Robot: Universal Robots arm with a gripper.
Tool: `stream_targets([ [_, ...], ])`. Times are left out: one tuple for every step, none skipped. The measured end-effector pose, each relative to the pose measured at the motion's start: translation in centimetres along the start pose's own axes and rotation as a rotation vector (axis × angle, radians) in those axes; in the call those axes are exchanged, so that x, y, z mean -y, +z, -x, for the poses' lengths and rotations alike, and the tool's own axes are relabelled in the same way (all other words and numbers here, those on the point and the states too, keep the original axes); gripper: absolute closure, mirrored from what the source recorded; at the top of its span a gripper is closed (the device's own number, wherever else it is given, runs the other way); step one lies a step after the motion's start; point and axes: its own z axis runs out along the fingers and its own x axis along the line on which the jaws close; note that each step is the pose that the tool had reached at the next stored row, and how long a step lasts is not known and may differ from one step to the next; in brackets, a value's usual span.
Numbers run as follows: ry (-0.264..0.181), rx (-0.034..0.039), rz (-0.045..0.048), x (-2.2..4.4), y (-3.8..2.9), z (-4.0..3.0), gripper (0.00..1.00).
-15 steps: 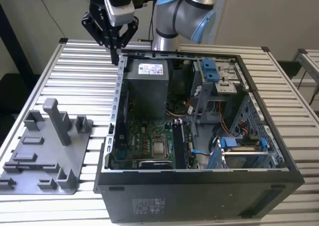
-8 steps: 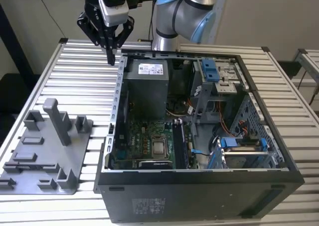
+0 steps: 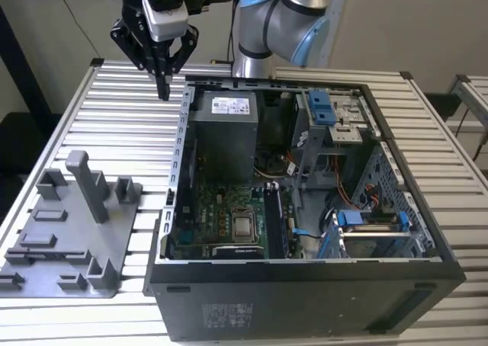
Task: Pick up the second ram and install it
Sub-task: 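Reach for the second ram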
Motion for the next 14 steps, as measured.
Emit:
stream_targets([
  [0.000,-0.0002,0.0000,0.01,0.02,-0.18,0.89],
  [0.000,-0.0004,0.0001,0.03,0.03,-0.40,0.89],
  [0.000,-0.0006,0.0000,0.04,0.05,-0.64,0.89],
  [0.000,-0.0006,0.0001,0.06,0.06,-0.90,0.89],
  [0.000,-0.0007,0.0001,0.08,0.08,-1.18,0.89],
  [0.000,-0.0007,0.0001,0.10,0.09,-1.43,0.89],
  [0.000,-0.0010,0.0000,0.12,0.11,-1.70,0.89],
  [0.000,-0.0013,0.0000,0.14,0.13,-1.93,0.89],
  [0.000,-0.0019,0.0001,0.16,0.15,-2.18,0.89],
  [0.000,-0.0029,-0.0001,0.17,0.16,-2.39,0.89],
  [0.000,-0.0040,-0.0002,0.19,0.17,-2.60,0.89],
  [0.000,-0.0049,-0.0003,0.20,0.18,-2.82,0.89],
  [0.000,-0.0057,-0.0003,0.22,0.20,-3.08,0.89],
  [0.000,-0.0064,-0.0003,0.24,0.22,-3.39,0.89],
])
